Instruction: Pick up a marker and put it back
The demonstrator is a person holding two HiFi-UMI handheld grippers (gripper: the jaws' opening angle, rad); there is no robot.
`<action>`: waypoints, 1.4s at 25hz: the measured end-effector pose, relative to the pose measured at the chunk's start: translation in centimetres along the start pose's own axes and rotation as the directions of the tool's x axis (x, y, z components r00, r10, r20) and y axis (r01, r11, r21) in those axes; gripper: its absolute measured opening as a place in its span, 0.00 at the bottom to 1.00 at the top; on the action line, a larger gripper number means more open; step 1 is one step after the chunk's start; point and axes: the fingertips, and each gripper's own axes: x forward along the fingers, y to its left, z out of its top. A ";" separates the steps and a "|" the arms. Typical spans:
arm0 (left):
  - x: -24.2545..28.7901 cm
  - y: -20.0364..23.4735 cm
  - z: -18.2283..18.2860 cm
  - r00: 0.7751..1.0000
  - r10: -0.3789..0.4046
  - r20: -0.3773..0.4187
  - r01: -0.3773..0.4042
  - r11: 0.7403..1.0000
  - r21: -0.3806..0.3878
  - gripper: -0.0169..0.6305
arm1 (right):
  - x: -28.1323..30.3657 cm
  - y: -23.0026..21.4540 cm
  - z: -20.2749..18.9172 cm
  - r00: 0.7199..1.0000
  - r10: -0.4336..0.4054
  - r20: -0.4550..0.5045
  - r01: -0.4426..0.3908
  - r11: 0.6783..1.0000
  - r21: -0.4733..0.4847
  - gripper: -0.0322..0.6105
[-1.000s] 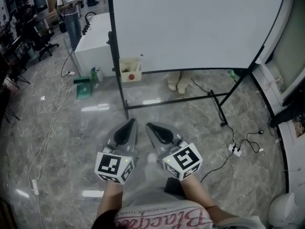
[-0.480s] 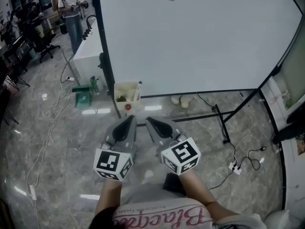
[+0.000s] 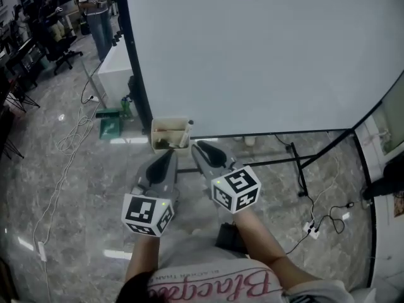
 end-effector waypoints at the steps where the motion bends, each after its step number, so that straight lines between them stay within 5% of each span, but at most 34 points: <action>1: 0.3 0.3 -0.2 1.000 -0.003 -0.005 0.003 1.000 -0.003 0.03 | 0.8 -0.5 -0.5 1.000 0.000 -0.013 0.000 1.000 0.023 0.14; 10: 2.5 2.9 0.4 0.999 -0.042 -0.005 0.042 0.999 -0.009 0.03 | 5.8 -4.1 -2.5 0.997 -0.044 -0.065 0.053 0.988 0.145 0.26; 21: 3.1 4.5 0.4 0.999 -0.049 -0.010 0.048 0.999 -0.007 0.03 | 6.6 -2.7 -1.3 0.999 -0.003 -0.032 0.007 0.993 0.121 0.15; 35: 2.8 3.2 2.6 0.994 -0.099 0.048 0.099 0.995 0.013 0.02 | 1.1 -1.7 6.1 0.981 -0.072 0.182 0.053 0.993 0.107 0.15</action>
